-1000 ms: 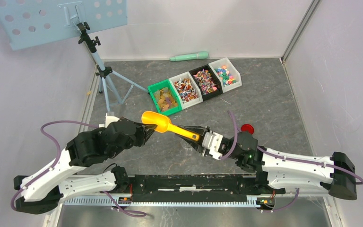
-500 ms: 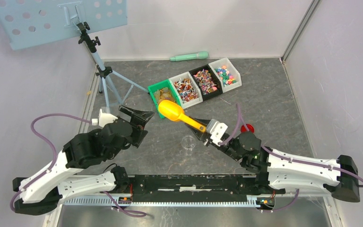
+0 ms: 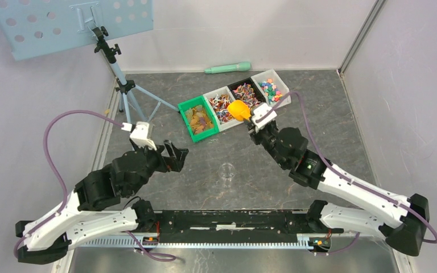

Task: Pack the candies
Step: Scoop the fake candies from the storage box.

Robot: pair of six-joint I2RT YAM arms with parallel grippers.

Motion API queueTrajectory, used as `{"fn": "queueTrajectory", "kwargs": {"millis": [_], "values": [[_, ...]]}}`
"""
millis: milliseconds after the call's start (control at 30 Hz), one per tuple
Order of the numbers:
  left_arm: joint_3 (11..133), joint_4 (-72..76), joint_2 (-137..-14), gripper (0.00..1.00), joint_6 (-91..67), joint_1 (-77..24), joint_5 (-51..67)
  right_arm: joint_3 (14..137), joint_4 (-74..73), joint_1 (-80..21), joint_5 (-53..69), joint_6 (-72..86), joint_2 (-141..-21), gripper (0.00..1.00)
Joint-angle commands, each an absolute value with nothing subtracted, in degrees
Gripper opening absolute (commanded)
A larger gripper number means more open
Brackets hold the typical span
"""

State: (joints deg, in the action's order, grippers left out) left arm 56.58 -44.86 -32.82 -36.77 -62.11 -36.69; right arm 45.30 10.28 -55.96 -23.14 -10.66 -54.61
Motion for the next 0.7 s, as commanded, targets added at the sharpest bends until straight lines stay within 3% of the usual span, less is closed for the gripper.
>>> {"fn": "queueTrajectory", "kwargs": {"millis": [0,467,667], "values": [[52.14,-41.46,-30.60,1.00,-18.16,-62.13,-36.39,52.34,1.33,-51.93,-20.76,-7.26,-59.29,0.00],[43.03,-37.76,-14.82,1.00,-14.25,-62.14,-40.92,74.92,-17.62,-44.72,-11.87,-2.47,-81.16,0.00],[43.25,-38.42,-9.87,1.00,-15.29,-62.14,-44.85,78.99,-17.86,-43.40,-12.83,-2.35,-88.23,0.00]]}}
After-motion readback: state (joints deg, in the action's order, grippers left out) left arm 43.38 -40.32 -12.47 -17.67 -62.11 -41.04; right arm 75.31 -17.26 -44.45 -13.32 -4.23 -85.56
